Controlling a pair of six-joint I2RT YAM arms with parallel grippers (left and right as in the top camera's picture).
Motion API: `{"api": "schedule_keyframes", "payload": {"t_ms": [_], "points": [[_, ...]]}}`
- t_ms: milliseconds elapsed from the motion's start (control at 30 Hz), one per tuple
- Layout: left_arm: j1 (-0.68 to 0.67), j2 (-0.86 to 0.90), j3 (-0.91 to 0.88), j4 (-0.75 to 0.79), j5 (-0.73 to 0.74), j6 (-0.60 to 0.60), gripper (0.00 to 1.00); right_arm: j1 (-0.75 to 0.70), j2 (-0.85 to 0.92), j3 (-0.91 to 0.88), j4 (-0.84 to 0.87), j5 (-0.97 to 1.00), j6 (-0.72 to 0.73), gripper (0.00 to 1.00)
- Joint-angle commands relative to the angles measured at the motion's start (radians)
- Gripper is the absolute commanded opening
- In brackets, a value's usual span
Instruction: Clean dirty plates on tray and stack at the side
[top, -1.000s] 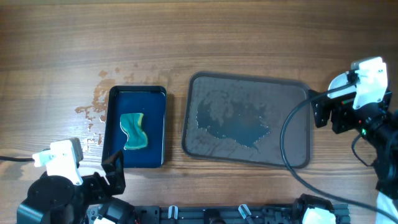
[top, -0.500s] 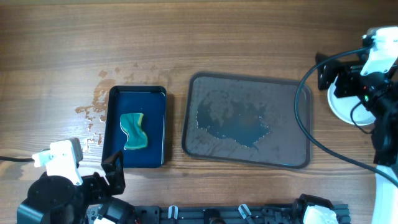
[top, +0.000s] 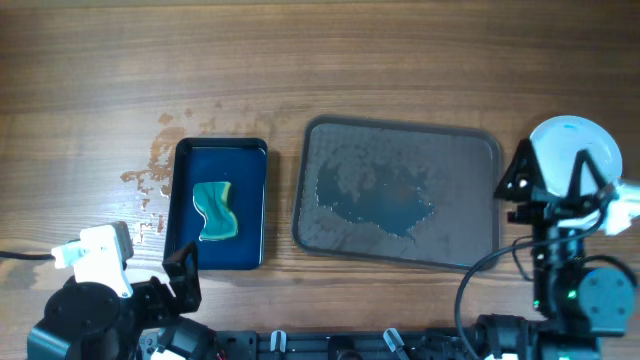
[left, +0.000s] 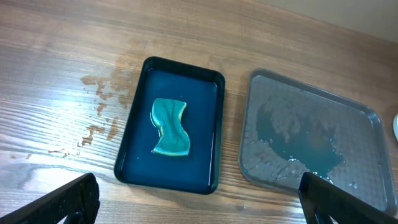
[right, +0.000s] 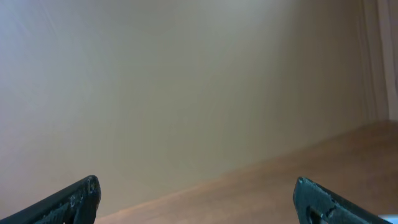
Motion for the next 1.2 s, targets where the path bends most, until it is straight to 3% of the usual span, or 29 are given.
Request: {"api": "schedule_keyframes", "payload": {"t_ms": [0,267,633,900,1167], "points": [[-0.006,-0.005,0.003,0.003,-0.016,0.02,1.0,0.005,-0.104,-0.131,0.041,0.029,0.099,1.0],[-0.006,-0.005,0.003,0.003,-0.016,0.02,1.0,0.005,-0.279,-0.366,0.165,0.028,0.143,1.0],[-0.006,-0.005,0.003,0.003,-0.016,0.02,1.0,0.005,-0.286,-0.463,0.208,0.021,0.13,1.0],[-0.006,-0.005,0.003,0.003,-0.016,0.02,1.0,0.005,-0.286,-0.463,0.042,-0.175,-0.107,1.0],[-0.006,-0.005,0.003,0.003,-0.016,0.02,1.0,0.005,-0.286,-0.463,0.046,-0.22,-0.397,1.0]]}}
